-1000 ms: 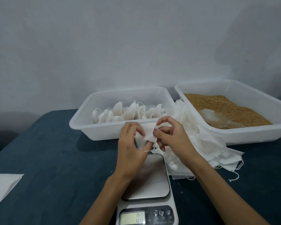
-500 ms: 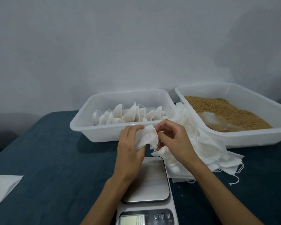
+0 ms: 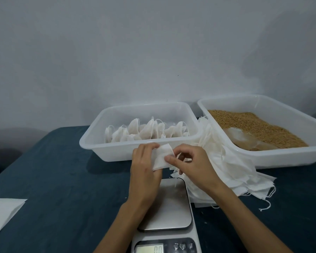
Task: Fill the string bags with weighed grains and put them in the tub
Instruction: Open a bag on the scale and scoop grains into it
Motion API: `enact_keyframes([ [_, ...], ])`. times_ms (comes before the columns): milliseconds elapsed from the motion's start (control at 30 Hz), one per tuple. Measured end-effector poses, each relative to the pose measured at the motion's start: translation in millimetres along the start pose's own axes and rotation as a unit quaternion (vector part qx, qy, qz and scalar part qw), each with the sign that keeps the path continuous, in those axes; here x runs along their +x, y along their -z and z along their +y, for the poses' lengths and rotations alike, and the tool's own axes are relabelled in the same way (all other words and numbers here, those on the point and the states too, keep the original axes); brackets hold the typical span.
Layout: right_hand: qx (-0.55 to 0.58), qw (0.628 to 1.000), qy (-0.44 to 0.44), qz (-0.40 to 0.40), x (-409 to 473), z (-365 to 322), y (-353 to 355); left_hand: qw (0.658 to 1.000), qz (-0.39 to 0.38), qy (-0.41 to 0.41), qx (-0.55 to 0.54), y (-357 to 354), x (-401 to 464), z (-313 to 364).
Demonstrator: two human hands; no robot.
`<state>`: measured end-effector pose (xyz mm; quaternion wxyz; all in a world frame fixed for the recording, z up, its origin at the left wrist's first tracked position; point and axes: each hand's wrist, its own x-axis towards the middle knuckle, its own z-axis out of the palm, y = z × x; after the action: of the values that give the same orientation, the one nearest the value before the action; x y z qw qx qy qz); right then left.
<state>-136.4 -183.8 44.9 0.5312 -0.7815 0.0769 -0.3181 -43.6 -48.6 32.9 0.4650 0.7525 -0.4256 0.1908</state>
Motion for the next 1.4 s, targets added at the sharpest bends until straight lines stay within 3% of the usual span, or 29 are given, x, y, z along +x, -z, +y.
enact_keyframes([
  [100, 0.028, 0.999, 0.006, 0.015, 1.6, 0.8, 1.2, 0.999, -0.005, 0.019, -0.045, -0.4, 0.2, 2.2],
  [167, 0.063, 0.997, 0.004, 0.04, 2.7, 0.0, 5.1, 0.98, -0.029, 0.106, -0.165, 2.2, 2.5, 7.3],
  [267, 0.067, 0.996, 0.006, 0.062, 3.6, -1.2, 9.6, 0.882, -0.02, 0.265, -0.388, 9.0, 9.7, 8.5],
  [300, 0.072, 0.995, 0.005, 0.064, 3.9, -1.4, 9.8, 0.851, -0.007, 0.302, -0.429, 11.2, 12.1, 6.1],
  [333, 0.078, 0.995, 0.005, 0.063, 4.1, -1.8, 10.0, 0.842, 0.003, 0.318, -0.436, 13.1, 14.2, 4.2],
  [500, 0.104, 0.995, 0.003, -0.001, 0.8, -3.3, 4.0, 0.878, 0.007, 0.278, -0.389, 10.4, 11.8, 3.4],
  [700, 0.126, 0.99, -0.014, 0.068, 2.7, -4.3, 8.9, 0.879, 0.025, 0.283, -0.382, 12.5, 15.6, -1.4],
  [800, 0.13, 0.99, -0.016, 0.05, 2.3, -5.2, 9.5, 0.882, 0.009, 0.282, -0.377, 9.9, 14.6, -1.1],
  [1200, 0.041, 0.999, -0.011, 0.001, -6.1, -24.6, 12.3, 0.856, -0.014, 0.313, -0.411, 15.6, 16.4, -8.3],
  [1300, -0.005, 0.999, -0.03, -0.035, -6.6, -32.5, 19.1, 0.858, -0.04, 0.324, -0.397, 14.8, 13.8, -8.1],
  [1400, -0.075, 0.994, -0.004, -0.079, -8.8, -52.6, 32.4, 0.834, -0.076, 0.353, -0.416, 17.1, 10.7, -9.0],
])
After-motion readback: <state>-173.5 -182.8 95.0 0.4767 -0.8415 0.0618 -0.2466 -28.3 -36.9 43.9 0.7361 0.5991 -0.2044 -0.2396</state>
